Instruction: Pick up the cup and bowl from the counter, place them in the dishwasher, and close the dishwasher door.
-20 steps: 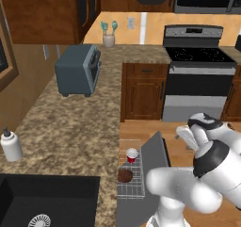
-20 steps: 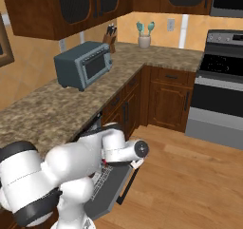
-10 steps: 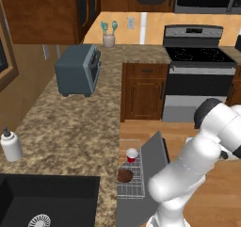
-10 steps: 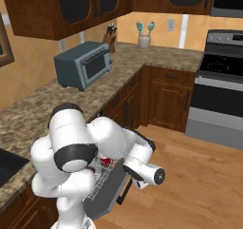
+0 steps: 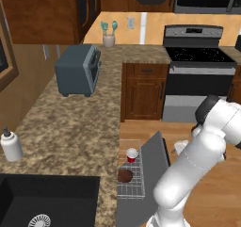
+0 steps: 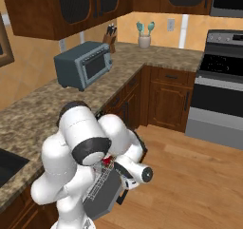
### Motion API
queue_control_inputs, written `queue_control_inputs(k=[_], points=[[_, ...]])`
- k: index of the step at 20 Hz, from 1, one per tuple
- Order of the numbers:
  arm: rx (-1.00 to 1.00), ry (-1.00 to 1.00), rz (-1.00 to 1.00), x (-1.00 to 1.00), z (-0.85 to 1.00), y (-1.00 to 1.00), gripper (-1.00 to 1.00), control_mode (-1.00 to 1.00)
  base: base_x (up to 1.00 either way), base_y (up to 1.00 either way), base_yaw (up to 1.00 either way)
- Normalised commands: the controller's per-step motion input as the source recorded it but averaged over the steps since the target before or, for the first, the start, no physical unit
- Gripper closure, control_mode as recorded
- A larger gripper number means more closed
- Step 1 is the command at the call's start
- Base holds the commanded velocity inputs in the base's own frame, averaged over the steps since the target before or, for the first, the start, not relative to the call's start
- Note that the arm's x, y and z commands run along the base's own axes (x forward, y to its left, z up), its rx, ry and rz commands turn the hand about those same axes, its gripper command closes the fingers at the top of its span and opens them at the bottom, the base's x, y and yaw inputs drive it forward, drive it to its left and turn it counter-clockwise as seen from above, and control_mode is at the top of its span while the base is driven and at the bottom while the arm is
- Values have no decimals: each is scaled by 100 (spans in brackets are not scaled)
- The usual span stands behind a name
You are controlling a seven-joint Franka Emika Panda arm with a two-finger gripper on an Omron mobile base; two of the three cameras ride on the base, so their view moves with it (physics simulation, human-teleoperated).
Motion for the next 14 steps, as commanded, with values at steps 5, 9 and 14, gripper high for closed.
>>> queue_control_inputs(k=[5, 9, 14], points=[[34, 0, 10, -13, -31, -98, -100, -100, 0, 0, 0], [33, -1, 10, -42, -3, -100, -100, -100, 0, 0, 0], [43, 0, 14, 2, -45, -100, -100, -100, 0, 0, 0]])
